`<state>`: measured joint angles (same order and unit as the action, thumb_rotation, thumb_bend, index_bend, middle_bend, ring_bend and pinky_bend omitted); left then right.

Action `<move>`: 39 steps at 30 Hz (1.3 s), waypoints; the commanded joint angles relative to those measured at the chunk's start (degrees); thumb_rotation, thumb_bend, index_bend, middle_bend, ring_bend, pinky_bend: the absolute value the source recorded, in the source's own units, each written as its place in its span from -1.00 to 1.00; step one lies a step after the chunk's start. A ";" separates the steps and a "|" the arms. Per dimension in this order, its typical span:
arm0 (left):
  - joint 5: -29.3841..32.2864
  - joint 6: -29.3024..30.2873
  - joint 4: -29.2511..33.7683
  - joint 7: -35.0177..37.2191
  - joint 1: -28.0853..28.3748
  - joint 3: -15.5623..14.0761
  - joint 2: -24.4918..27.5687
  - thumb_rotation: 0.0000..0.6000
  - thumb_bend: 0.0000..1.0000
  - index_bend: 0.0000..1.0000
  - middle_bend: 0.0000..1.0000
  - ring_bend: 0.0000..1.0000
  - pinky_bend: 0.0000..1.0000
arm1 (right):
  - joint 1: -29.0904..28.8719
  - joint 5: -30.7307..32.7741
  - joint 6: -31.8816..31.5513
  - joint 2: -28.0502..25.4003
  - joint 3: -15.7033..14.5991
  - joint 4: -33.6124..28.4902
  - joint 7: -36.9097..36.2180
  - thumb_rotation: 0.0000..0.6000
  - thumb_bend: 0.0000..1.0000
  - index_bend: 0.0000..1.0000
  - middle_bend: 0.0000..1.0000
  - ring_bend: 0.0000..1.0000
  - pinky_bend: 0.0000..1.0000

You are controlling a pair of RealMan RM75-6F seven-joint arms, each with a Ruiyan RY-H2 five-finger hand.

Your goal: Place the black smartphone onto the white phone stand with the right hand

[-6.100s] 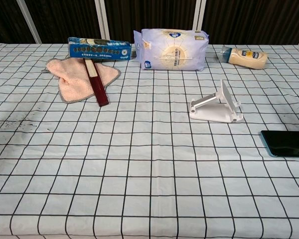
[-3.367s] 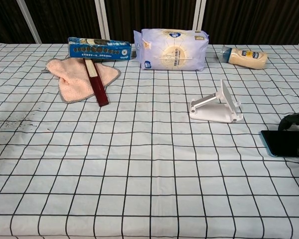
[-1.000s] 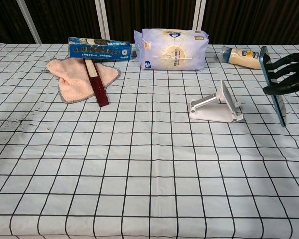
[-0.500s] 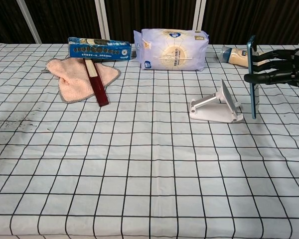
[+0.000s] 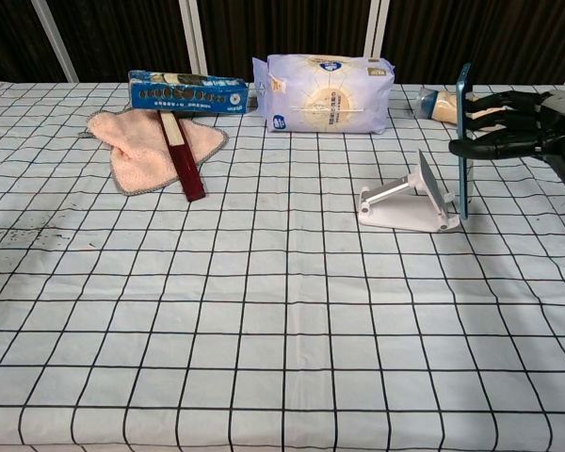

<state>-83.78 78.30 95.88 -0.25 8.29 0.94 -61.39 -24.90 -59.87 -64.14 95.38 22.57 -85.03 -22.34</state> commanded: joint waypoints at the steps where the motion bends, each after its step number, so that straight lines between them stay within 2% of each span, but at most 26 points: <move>1: 0.12 -0.08 0.07 -0.03 0.00 0.01 0.01 1.00 -1.00 -1.00 -1.00 -1.00 -1.00 | 0.12 -2.75 0.88 0.30 -0.84 1.98 -3.34 1.00 0.44 0.39 0.22 0.11 -0.61; 11: 0.37 -0.10 0.16 -0.19 -0.01 0.07 -0.01 1.00 -1.00 -1.00 -1.00 -1.00 -1.00 | -0.78 -7.82 1.59 2.06 -2.30 7.21 -8.92 1.00 0.44 0.39 0.22 0.11 -0.62; 25: 0.71 -0.33 0.30 -0.59 0.02 0.07 -0.09 1.00 -1.00 -1.00 -1.00 -1.00 -1.00 | -1.78 -8.55 2.64 2.35 -1.86 10.10 -11.48 1.00 0.44 0.39 0.22 0.11 -0.62; 39: 1.05 -0.55 0.36 -1.15 0.05 0.06 -0.18 1.00 -1.00 -1.00 -1.00 -1.00 -1.00 | -2.42 -9.40 3.51 3.34 -2.66 13.25 -13.10 1.00 0.44 0.39 0.22 0.11 -0.62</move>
<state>-82.73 77.76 96.23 -1.39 8.33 1.00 -61.56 -27.23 -69.13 -60.62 98.60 20.00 -71.99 -35.26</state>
